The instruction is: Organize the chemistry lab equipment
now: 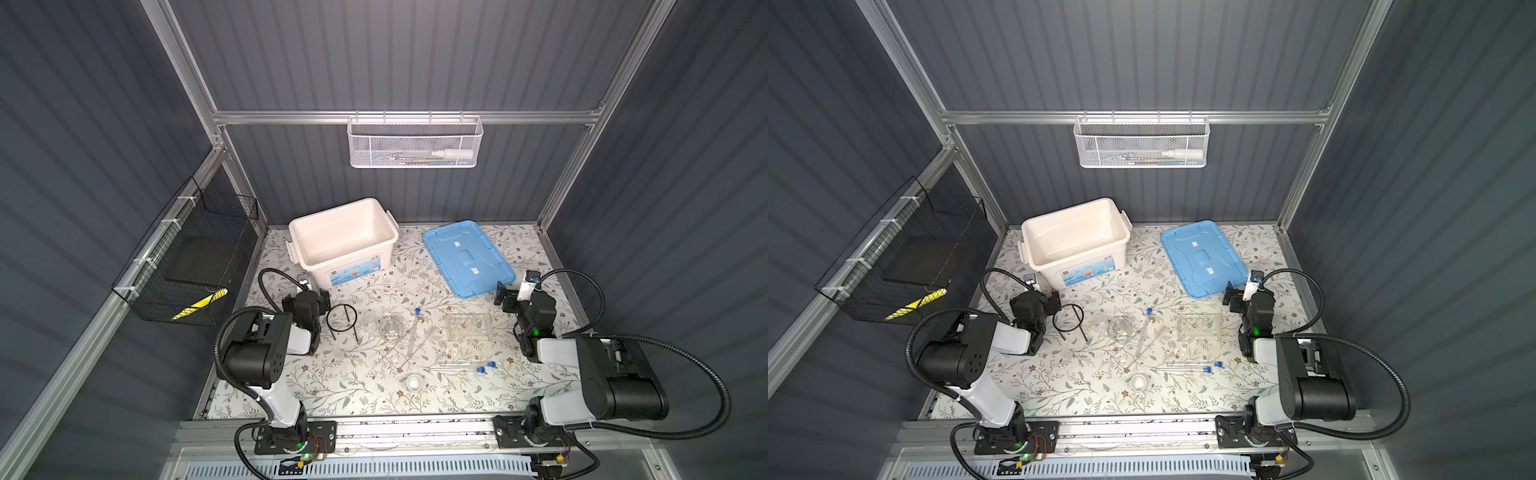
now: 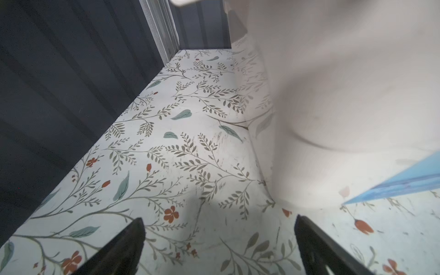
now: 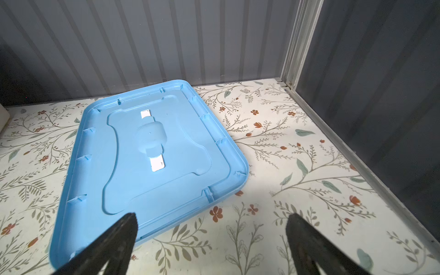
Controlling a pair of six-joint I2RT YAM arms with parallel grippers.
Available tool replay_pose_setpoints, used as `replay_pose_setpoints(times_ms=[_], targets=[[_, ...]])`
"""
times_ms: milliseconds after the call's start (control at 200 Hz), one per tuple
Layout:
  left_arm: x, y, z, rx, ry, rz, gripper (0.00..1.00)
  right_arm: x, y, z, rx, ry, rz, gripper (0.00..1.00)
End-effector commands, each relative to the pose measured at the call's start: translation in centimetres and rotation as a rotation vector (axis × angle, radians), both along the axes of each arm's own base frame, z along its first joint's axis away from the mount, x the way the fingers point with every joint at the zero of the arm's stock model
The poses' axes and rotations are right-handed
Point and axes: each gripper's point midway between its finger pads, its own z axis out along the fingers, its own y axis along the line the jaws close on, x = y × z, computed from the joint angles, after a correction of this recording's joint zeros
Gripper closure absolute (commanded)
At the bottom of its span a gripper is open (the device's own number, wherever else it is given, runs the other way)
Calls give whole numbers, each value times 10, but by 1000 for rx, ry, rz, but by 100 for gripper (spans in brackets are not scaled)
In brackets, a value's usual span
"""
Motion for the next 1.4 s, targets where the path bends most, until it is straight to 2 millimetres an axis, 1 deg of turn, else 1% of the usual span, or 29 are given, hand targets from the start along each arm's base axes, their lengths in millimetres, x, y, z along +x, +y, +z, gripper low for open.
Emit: replay_pose_setpoints(times_ms=[0,295,400,1246,1296,1336,1396], targets=[[4,4,6,0,-27,23,0,3,0,5,1,-16,6,1],[4,4,6,0,-27,23,0,3,0,5,2,-14,8,1],[4,4,7,0,-27,23,0,5,-2,4,43,-4,40,1],[4,4,5,-1,-23,20,0,5,-1,4,43,-7,46,1],[3,4,6,-3,-24,18,0,4,-1,5,43,-8,47,1],[5,4,11,2,-40,17,0,4,1,6,43,-15,55,1],[4,3,13,-4,-5,15,0,2,-2,9,45,-20,40,1]])
